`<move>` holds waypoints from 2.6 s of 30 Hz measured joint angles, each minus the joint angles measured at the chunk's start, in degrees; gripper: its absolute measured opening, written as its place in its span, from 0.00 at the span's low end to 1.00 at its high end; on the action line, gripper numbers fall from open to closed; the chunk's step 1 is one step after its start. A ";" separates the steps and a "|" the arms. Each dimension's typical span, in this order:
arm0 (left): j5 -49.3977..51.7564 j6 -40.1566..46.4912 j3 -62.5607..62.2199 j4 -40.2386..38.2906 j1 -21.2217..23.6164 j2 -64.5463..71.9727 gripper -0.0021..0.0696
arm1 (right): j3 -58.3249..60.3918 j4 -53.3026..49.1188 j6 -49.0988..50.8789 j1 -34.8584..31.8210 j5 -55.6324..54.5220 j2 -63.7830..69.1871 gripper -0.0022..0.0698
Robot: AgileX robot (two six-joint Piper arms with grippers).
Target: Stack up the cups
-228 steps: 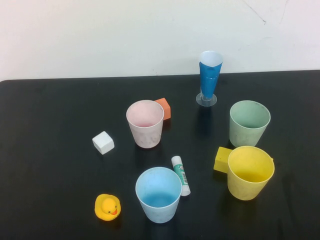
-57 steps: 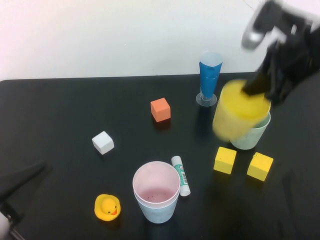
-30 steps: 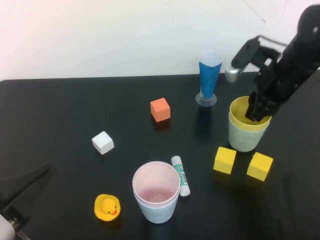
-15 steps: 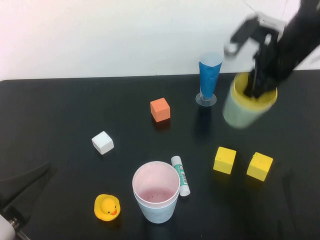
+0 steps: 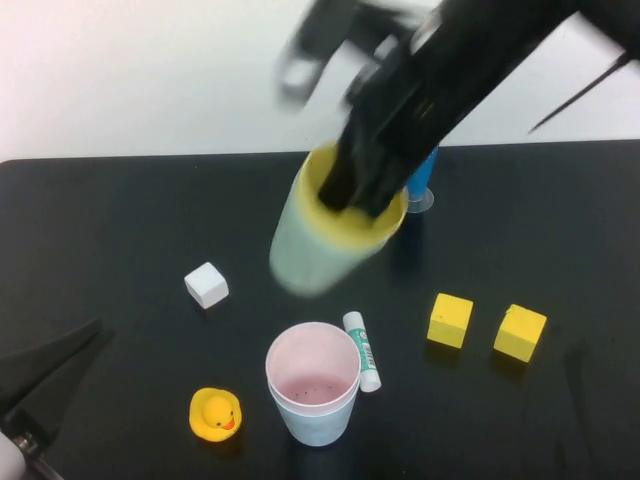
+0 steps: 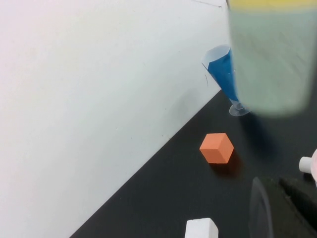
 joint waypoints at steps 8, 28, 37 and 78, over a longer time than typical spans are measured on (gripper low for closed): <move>0.00 -0.10 0.00 -0.09 0.00 0.00 0.03 | 7.58 -6.24 3.26 5.65 0.36 0.00 0.10; 0.00 -0.21 0.00 -0.09 0.00 0.00 0.03 | 10.15 1.21 1.63 5.65 -0.08 2.42 0.23; 0.00 -0.21 0.00 -0.09 0.00 0.00 0.03 | 5.65 2.09 1.76 5.65 -0.08 1.30 0.25; 3.70 -4.63 0.00 -16.02 0.00 0.00 0.03 | 82.03 -24.89 26.79 5.71 -31.45 -71.64 0.03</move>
